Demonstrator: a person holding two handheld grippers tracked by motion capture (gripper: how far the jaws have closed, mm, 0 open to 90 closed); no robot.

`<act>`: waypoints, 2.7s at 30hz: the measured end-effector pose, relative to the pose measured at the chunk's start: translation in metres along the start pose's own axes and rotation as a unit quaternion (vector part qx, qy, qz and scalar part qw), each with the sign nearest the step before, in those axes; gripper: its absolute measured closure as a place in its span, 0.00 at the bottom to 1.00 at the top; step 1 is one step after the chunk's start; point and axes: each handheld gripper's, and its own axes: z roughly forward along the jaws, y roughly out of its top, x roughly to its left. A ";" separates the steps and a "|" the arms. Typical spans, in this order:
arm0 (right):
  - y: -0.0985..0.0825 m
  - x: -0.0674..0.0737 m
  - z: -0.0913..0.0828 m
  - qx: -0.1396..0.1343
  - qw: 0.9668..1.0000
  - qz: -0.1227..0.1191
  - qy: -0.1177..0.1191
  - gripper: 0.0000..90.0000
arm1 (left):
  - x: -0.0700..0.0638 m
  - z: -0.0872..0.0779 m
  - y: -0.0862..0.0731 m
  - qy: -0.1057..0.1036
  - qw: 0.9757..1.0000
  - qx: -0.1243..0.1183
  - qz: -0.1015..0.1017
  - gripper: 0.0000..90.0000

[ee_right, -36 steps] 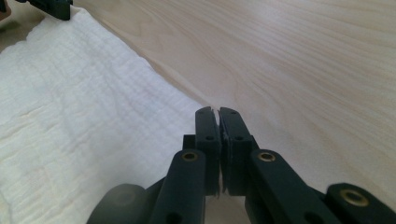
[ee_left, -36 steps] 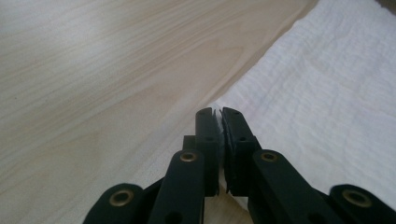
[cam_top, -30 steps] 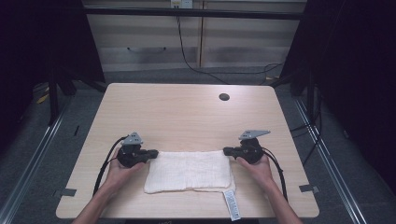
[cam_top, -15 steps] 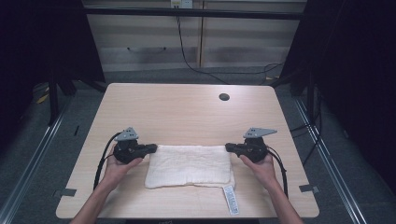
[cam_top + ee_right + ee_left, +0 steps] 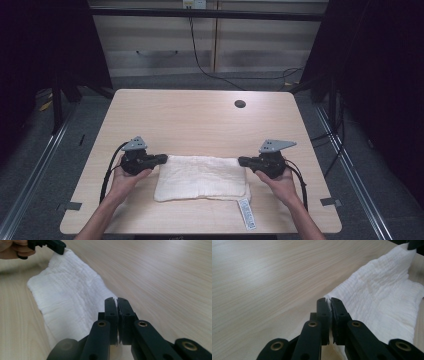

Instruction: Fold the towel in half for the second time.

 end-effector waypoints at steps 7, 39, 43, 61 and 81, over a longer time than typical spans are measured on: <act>-0.002 0.021 -0.001 0.014 0.999 -0.027 0.023 0.97 | 0.002 -0.007 -0.005 0.022 1.000 -0.006 -0.010 0.96; -0.038 0.045 0.031 0.123 0.988 -0.032 0.084 0.97 | 0.003 -0.002 -0.003 0.024 0.999 -0.015 -0.023 0.95; -0.037 0.039 0.033 0.120 0.990 -0.017 0.076 0.97 | 0.002 -0.001 -0.002 0.024 0.999 -0.014 -0.025 0.95; -0.022 0.014 0.044 0.137 0.990 0.008 0.025 0.98 | -0.012 -0.008 0.028 0.022 0.999 -0.043 0.017 0.95; -0.018 0.005 0.049 0.137 0.990 0.018 -0.006 0.98 | -0.045 -0.022 -0.003 0.002 0.997 0.006 0.078 0.95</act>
